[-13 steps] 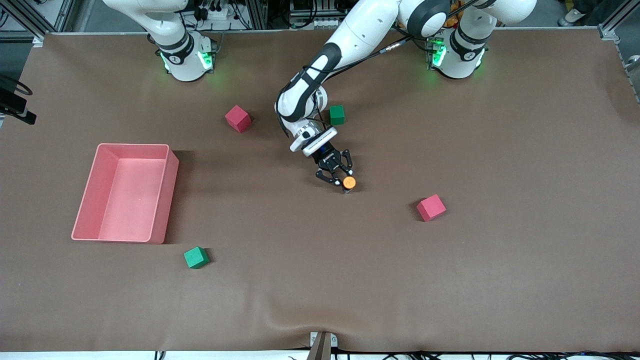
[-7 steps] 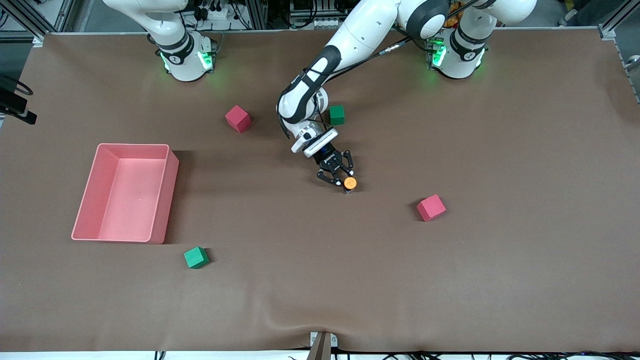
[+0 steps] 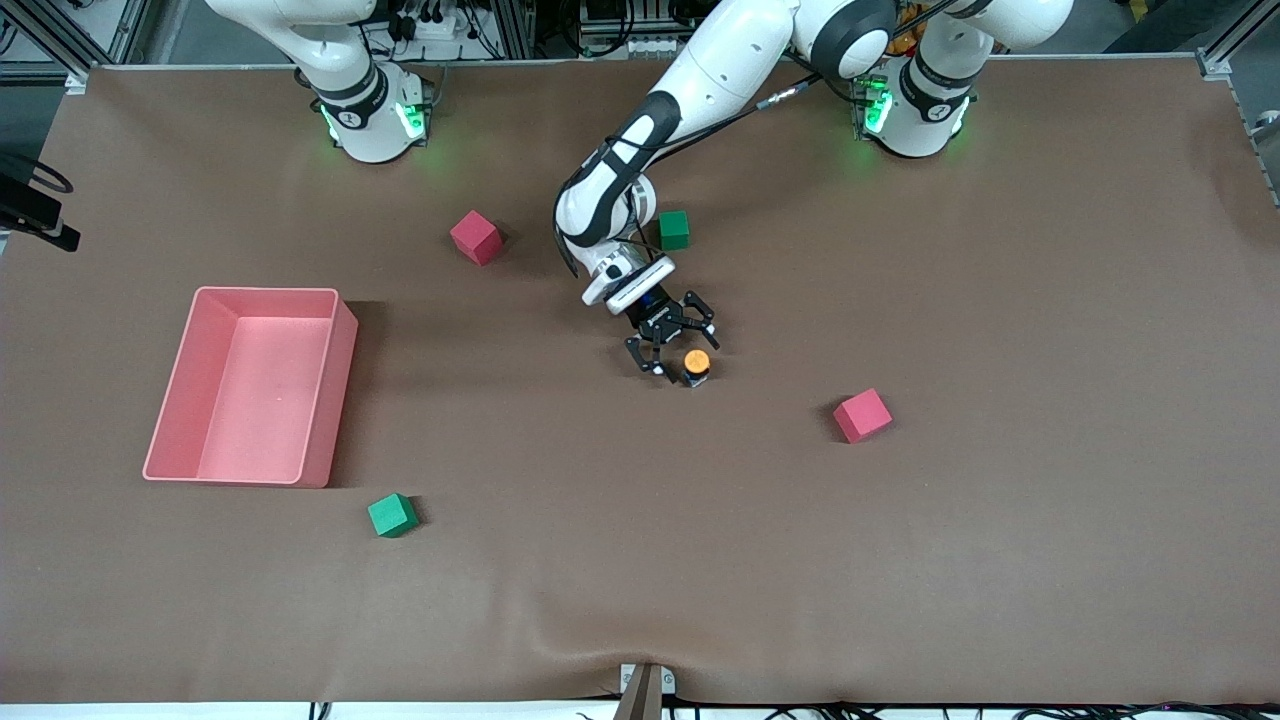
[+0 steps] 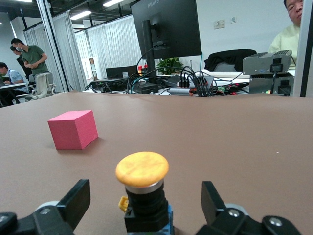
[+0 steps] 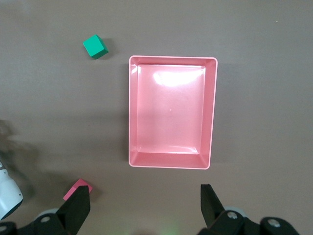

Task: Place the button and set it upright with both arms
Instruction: 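Open the left gripper and lift it off the upright button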

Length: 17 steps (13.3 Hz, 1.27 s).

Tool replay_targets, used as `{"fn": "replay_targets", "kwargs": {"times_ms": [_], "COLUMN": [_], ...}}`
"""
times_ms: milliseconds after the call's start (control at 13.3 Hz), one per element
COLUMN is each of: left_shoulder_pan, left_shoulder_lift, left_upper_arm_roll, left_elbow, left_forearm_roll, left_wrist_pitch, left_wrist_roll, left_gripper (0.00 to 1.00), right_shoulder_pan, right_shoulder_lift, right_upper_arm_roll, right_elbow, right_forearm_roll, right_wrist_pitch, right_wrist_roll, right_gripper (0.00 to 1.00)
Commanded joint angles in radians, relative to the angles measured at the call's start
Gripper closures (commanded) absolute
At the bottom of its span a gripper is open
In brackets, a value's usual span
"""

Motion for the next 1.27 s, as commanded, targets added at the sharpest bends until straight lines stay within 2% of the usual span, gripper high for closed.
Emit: {"fn": "replay_targets", "kwargs": {"times_ms": [0, 375, 524, 674, 824, 974, 1199], "left_shoulder_pan": [-0.019, 0.004, 0.047, 0.115, 0.187, 0.275, 0.372], "left_shoulder_lift": [-0.033, -0.243, -0.337, -0.427, -0.484, -0.550, -0.600], "left_upper_arm_roll": [-0.006, -0.018, -0.020, -0.023, -0.023, -0.026, -0.028], "left_elbow": [0.021, 0.017, 0.015, 0.017, 0.018, 0.021, 0.023], "left_forearm_roll": [0.009, -0.150, -0.216, -0.279, -0.334, -0.440, -0.526], "left_wrist_pitch": [-0.016, -0.019, -0.019, 0.007, 0.050, 0.108, 0.152], "left_wrist_roll": [0.052, 0.405, 0.553, 0.702, 0.762, 0.894, 0.965], "left_gripper": [0.00, 0.00, 0.00, 0.00, 0.00, 0.00, 0.00], "right_shoulder_pan": [-0.006, -0.004, -0.002, 0.002, 0.004, 0.004, 0.004], "right_shoulder_lift": [0.003, 0.001, 0.003, 0.001, 0.003, 0.003, 0.003], "right_upper_arm_roll": [0.005, 0.005, 0.007, 0.007, 0.007, 0.005, 0.007], "right_elbow": [0.007, 0.007, 0.007, 0.007, 0.007, 0.007, 0.007], "right_forearm_roll": [0.005, 0.005, 0.005, 0.005, 0.005, 0.005, 0.005], "right_wrist_pitch": [-0.002, -0.002, -0.002, -0.002, -0.002, -0.002, -0.002], "right_wrist_roll": [-0.002, -0.002, -0.002, 0.000, 0.000, -0.002, -0.002], "right_gripper": [0.00, 0.00, 0.00, 0.00, 0.00, 0.00, 0.00]}}
